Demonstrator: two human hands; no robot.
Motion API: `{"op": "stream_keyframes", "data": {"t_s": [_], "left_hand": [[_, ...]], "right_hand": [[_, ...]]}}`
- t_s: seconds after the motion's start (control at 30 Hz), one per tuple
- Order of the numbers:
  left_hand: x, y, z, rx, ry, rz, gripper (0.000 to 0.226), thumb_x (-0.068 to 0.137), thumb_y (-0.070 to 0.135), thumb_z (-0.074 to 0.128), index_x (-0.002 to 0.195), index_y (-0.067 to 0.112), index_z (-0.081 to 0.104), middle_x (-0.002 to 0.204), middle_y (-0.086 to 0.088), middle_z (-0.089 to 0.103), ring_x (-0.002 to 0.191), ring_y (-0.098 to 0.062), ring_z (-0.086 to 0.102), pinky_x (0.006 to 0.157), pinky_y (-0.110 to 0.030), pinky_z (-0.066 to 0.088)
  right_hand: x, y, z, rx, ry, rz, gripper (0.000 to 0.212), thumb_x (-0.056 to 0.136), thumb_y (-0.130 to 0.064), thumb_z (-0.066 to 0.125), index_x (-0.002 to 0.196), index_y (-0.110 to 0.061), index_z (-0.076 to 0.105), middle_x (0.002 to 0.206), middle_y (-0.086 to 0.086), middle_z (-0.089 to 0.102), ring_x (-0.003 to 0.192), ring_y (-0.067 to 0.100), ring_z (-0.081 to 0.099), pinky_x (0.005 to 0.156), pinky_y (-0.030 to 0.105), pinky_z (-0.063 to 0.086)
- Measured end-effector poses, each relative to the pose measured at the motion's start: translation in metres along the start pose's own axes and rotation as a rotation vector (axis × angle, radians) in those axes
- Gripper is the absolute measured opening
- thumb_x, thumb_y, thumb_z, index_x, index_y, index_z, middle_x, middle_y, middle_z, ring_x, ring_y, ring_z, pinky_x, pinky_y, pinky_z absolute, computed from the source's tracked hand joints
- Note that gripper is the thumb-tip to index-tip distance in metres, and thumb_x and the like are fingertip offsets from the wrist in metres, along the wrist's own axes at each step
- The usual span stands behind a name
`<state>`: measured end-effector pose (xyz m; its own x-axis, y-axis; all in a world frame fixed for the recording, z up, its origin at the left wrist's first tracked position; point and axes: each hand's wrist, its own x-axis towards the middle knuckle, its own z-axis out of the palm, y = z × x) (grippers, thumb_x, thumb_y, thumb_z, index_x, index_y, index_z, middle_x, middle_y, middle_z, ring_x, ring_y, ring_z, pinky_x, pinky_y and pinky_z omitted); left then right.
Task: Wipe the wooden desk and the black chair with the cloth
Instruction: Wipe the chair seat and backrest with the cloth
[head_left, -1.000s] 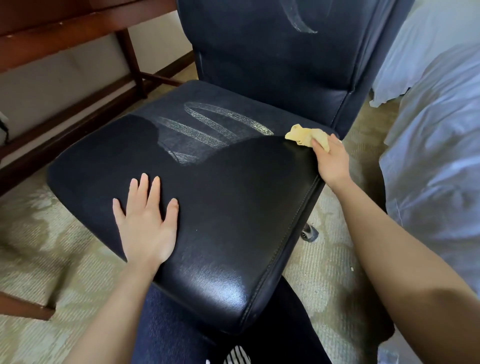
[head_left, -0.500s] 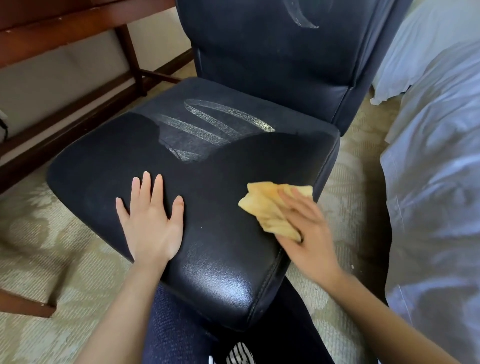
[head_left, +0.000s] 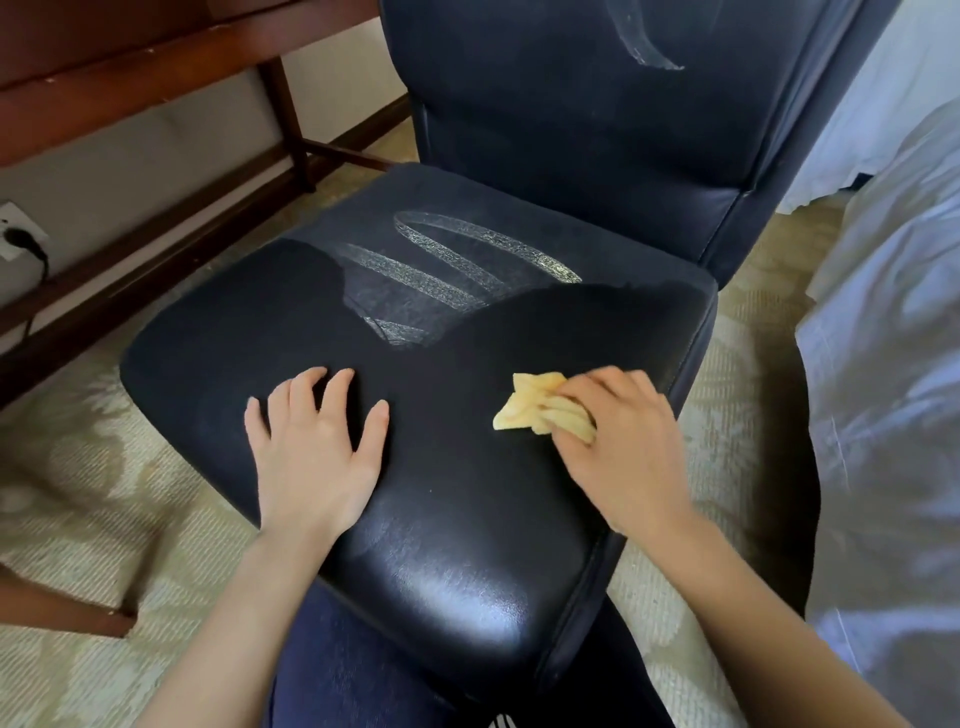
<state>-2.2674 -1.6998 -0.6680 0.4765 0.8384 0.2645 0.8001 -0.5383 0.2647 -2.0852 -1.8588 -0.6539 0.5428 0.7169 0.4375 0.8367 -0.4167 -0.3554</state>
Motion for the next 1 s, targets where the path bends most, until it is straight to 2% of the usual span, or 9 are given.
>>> {"op": "stream_keyframes", "data": {"t_s": [0.1, 0.23, 0.33, 0.5, 0.6, 0.73, 0.9, 1.0], "left_hand": [[0.019, -0.008, -0.003, 0.001, 0.0, 0.004, 0.048, 0.096, 0.044, 0.042, 0.13, 0.012, 0.054, 0.134, -0.013, 0.047, 0.131, -0.033, 0.033, 0.114, -0.054, 0.012], [0.037, -0.017, 0.001, -0.067, -0.043, -0.022, 0.052, 0.096, 0.04, 0.043, 0.141, 0.014, 0.041, 0.152, -0.012, 0.026, 0.144, -0.028, 0.01, 0.117, -0.049, 0.004], [0.038, -0.018, 0.007, -0.088, -0.068, -0.043, 0.056, 0.097, 0.042, 0.039, 0.146, 0.018, 0.032, 0.158, -0.01, 0.014, 0.146, -0.024, 0.0, 0.117, -0.045, -0.001], [0.036, -0.021, 0.013, -0.005, -0.071, -0.036, 0.059, 0.097, 0.046, 0.028, 0.15, 0.02, 0.022, 0.159, -0.005, 0.011, 0.147, -0.02, -0.001, 0.117, -0.044, -0.002], [0.035, -0.023, 0.014, 0.024, -0.077, -0.033, 0.06, 0.097, 0.045, 0.024, 0.151, 0.018, 0.018, 0.16, -0.004, 0.01, 0.147, -0.02, 0.0, 0.117, -0.043, -0.002], [0.036, -0.024, 0.016, 0.052, -0.101, -0.026, 0.06, 0.098, 0.042, 0.022, 0.151, 0.017, 0.015, 0.16, -0.004, 0.007, 0.147, -0.019, -0.002, 0.117, -0.043, -0.002], [0.036, -0.028, 0.015, 0.085, -0.139, -0.006, 0.058, 0.099, 0.04, 0.018, 0.152, 0.018, 0.013, 0.16, -0.003, 0.002, 0.147, -0.019, -0.004, 0.117, -0.044, -0.003], [0.037, -0.03, 0.014, 0.086, -0.141, 0.0, 0.058, 0.099, 0.04, 0.016, 0.152, 0.019, 0.012, 0.16, -0.003, 0.002, 0.147, -0.019, -0.005, 0.117, -0.043, -0.004]], "right_hand": [[0.038, 0.009, 0.014, -0.068, -0.033, 0.084, 0.025, 0.081, -0.026, 0.066, 0.103, -0.016, 0.066, 0.1, 0.004, 0.06, 0.094, 0.028, 0.051, 0.077, 0.038, 0.04], [0.088, 0.02, 0.034, -0.18, -0.094, 0.093, 0.033, 0.09, -0.029, 0.056, 0.119, -0.015, 0.054, 0.114, 0.009, 0.054, 0.104, 0.03, 0.045, 0.083, 0.039, 0.038], [0.122, 0.021, 0.05, -0.212, -0.116, 0.092, 0.031, 0.093, -0.023, 0.054, 0.122, -0.015, 0.05, 0.119, 0.013, 0.053, 0.109, 0.031, 0.045, 0.084, 0.039, 0.039], [0.157, -0.008, 0.082, -0.157, -0.141, 0.093, 0.034, 0.091, -0.021, 0.055, 0.125, -0.017, 0.052, 0.121, 0.009, 0.055, 0.113, 0.029, 0.044, 0.086, 0.041, 0.041], [0.157, -0.029, 0.095, -0.122, -0.175, 0.014, 0.034, 0.091, -0.025, 0.054, 0.125, -0.019, 0.055, 0.123, 0.006, 0.056, 0.114, 0.028, 0.044, 0.091, 0.042, 0.041], [0.142, -0.041, 0.092, -0.121, -0.251, -0.142, 0.034, 0.094, -0.04, 0.048, 0.119, -0.021, 0.061, 0.121, 0.002, 0.056, 0.106, 0.026, 0.047, 0.096, 0.037, 0.035], [0.096, -0.054, 0.063, 0.109, -0.373, -0.289, 0.035, 0.09, -0.045, 0.055, 0.117, -0.026, 0.065, 0.116, -0.005, 0.055, 0.099, 0.018, 0.043, 0.086, 0.022, 0.025], [0.064, -0.063, 0.046, 0.141, -0.418, -0.337, 0.031, 0.089, -0.045, 0.057, 0.113, -0.028, 0.066, 0.11, -0.006, 0.055, 0.096, 0.015, 0.042, 0.089, 0.024, 0.028]]}}
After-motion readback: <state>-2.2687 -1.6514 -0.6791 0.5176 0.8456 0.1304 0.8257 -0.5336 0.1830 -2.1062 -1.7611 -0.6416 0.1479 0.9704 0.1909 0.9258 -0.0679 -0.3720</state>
